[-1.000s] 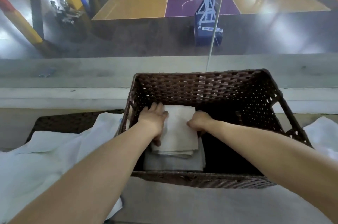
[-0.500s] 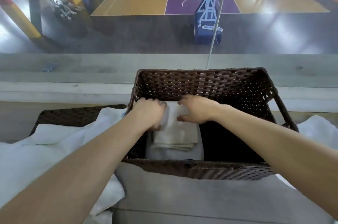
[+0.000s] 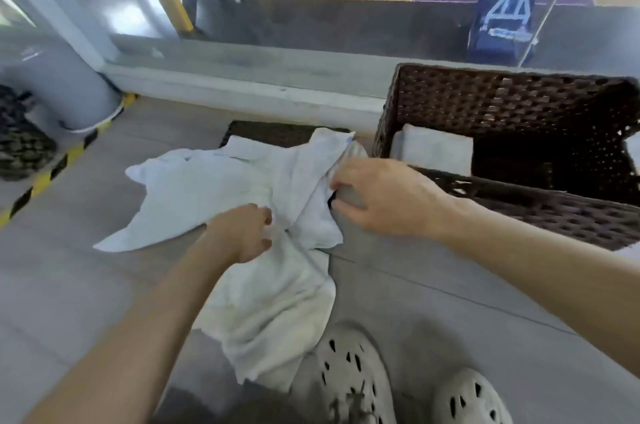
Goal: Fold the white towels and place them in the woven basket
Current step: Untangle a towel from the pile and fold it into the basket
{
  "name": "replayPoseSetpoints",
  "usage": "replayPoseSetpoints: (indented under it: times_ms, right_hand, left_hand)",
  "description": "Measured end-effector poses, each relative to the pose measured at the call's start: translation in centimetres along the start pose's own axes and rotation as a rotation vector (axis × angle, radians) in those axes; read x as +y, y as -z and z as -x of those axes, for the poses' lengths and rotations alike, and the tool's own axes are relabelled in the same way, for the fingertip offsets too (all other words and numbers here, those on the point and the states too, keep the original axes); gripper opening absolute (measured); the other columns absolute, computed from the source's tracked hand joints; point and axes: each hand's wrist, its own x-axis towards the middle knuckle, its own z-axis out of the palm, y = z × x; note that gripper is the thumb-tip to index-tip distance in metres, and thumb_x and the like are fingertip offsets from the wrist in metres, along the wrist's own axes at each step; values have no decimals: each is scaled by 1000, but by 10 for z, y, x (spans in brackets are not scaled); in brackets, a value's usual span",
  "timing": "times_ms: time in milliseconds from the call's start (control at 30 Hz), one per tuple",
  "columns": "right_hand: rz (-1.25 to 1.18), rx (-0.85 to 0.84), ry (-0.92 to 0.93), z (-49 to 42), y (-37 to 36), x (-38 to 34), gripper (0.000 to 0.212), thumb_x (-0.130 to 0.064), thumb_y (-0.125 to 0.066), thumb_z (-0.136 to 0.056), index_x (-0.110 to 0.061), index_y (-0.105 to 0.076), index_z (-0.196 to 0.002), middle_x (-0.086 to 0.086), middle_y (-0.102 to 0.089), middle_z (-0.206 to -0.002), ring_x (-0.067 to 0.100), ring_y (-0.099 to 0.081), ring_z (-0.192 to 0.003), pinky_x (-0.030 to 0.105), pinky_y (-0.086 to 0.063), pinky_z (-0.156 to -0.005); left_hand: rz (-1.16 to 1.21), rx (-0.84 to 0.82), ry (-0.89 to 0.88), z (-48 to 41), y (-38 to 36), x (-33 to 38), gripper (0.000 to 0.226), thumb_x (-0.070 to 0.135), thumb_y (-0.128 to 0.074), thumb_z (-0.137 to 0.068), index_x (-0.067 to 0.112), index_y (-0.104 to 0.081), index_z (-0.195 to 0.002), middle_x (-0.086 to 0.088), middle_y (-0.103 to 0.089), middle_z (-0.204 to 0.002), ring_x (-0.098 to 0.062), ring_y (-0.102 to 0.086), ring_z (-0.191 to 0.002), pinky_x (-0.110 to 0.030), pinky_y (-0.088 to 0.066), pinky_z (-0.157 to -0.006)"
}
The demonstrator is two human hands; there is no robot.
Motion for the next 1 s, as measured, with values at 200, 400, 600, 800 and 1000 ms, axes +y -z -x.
replayPoseSetpoints:
  times_ms: [200,400,600,800,1000]
  right_hand:
    - [140,-563,-29,24,-57,-22,37,-44,-51,-104,-17,-67,-124,6,-66,-124,29,-64,-119,45,-53,-100]
    - [121,-582,-109,52,-42,-11,34,-49,-55,-102,-26,-66,-125,-4,-66,-128,22,-62,-119,40,-51,-102]
    - [155,-434,-260,62,22,0,30,-47,-62,-96,-26,-69,-116,-6,-69,-115,21,-64,-110,42,-55,-94]
    - [145,-140,-384,89,114,-6,59,-41,-74,-91,-27,-54,-145,-5,-62,-131,20,-64,-116,41,-56,-98]
    - [-138,231,-504,140,211,-8,69,-25,-72,-98,-36,-40,-158,-6,-65,-132,5,-67,-99,21,-53,-89]
  left_hand:
    - [173,-133,111,4,-129,-11,135,73,-86,-62,50,-2,-166,-5,-58,-126,-33,-67,-114,-43,-56,-90]
    - [203,57,91,-22,-118,-4,56,43,-68,-93,31,-51,-145,-9,-73,-118,-36,-71,-107,-42,-57,-82]
    - [470,239,-107,-5,17,-2,15,34,-66,-99,33,-61,-113,2,-74,-101,-29,-68,-97,-45,-55,-81]
    - [711,398,-419,53,149,45,28,37,-70,-104,40,-63,-131,22,-70,-119,-1,-65,-107,-37,-54,-90]
    - [759,439,-597,90,205,118,15,42,-63,-107,28,-68,-109,7,-74,-104,-14,-68,-99,-41,-50,-86]
